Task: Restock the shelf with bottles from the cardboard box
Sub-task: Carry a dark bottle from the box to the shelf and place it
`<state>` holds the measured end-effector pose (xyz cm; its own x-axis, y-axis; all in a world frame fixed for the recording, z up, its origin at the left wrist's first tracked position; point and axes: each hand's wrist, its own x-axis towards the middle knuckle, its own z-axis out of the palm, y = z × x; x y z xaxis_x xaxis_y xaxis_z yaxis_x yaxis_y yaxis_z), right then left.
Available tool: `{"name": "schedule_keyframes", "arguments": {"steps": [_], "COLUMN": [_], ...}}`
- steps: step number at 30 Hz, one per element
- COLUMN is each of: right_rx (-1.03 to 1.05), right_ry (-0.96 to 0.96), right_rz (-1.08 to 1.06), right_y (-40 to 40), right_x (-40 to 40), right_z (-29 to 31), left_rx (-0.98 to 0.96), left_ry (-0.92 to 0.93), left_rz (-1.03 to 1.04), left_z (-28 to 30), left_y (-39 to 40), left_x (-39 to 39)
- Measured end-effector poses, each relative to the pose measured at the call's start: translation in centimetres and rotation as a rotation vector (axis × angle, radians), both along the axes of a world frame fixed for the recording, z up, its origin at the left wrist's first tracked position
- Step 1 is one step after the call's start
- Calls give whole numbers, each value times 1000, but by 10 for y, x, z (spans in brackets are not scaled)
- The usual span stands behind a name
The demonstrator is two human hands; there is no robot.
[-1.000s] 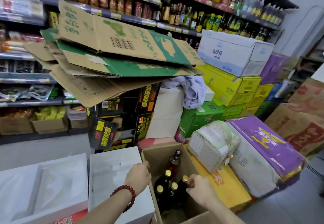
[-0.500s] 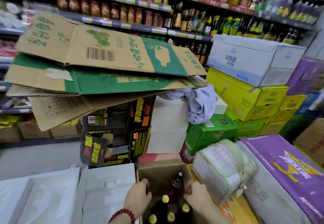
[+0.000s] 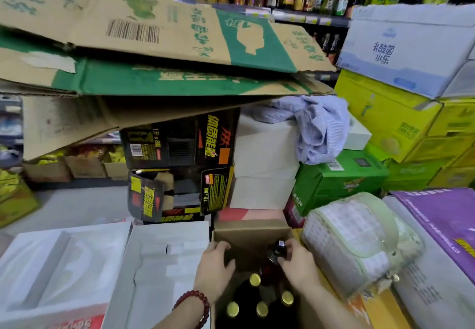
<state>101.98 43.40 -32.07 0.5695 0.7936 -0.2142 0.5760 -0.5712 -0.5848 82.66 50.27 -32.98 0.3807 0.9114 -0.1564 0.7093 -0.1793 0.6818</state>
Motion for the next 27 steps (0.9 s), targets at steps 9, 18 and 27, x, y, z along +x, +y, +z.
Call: {"name": "schedule_keyframes", "arguments": {"steps": [9, 18, 27], "right_rx": [139, 238, 317], "right_ry": [85, 66, 26], "right_rz": [-114, -177, -55], "right_y": [26, 41, 26], "right_x": [-3, 1, -2], "right_z": [-56, -86, -30], "left_rx": [39, 118, 56], "left_ry": [-68, -183, -110], "left_rz": [46, 60, 33], "left_z": [-51, -73, -53], "left_y": [2, -2, -1], "left_x": [-11, -12, -10]}}
